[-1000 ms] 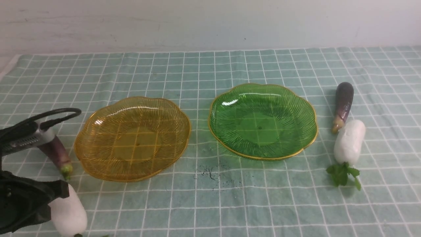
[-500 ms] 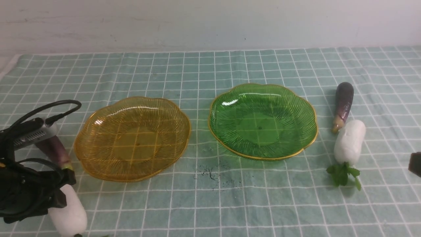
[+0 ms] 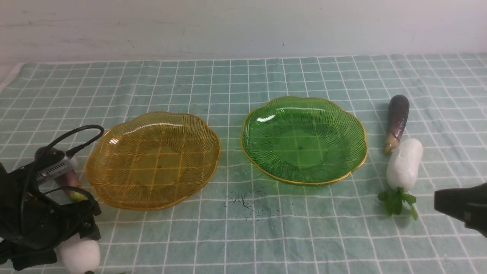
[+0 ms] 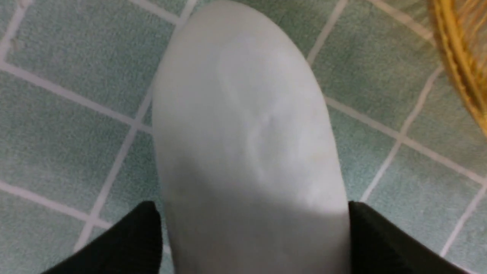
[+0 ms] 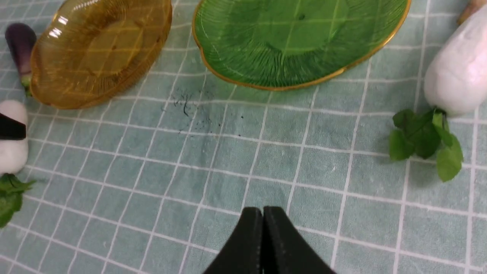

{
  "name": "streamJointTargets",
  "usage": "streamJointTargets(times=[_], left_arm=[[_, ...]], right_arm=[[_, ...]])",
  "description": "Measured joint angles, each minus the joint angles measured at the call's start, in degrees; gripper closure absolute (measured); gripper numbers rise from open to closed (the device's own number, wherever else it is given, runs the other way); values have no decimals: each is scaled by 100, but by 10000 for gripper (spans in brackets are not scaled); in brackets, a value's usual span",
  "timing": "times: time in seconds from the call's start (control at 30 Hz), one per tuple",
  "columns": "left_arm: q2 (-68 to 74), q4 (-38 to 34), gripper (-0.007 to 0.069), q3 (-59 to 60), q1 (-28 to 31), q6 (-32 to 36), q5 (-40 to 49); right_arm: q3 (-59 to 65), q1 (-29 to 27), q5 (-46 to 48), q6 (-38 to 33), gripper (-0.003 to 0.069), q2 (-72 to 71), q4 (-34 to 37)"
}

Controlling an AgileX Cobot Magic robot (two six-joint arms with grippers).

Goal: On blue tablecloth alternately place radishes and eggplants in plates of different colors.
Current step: 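Pick up the white radish and place it in the left plate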

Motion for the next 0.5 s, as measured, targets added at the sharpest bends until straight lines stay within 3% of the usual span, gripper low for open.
streamJointTargets(times=[0.03,0.3,0.4,0.5], left_arm=[[13,-6,169,-15,0,7,22],[-819,-2,159,-466,11,387,1364],[-1412,-326,159,-1024,-176,1077,1384],[-1410,-730,159,-1635,-504,1886,1136]], right_arm=[[-212,0,90,131,671,196,-159],[-1413,0,315,1539,669,1470,-1907],[-1764,-107,421,1853,656,2281,-2372],[-2128,-453,405,1960,613,3103,-2324]])
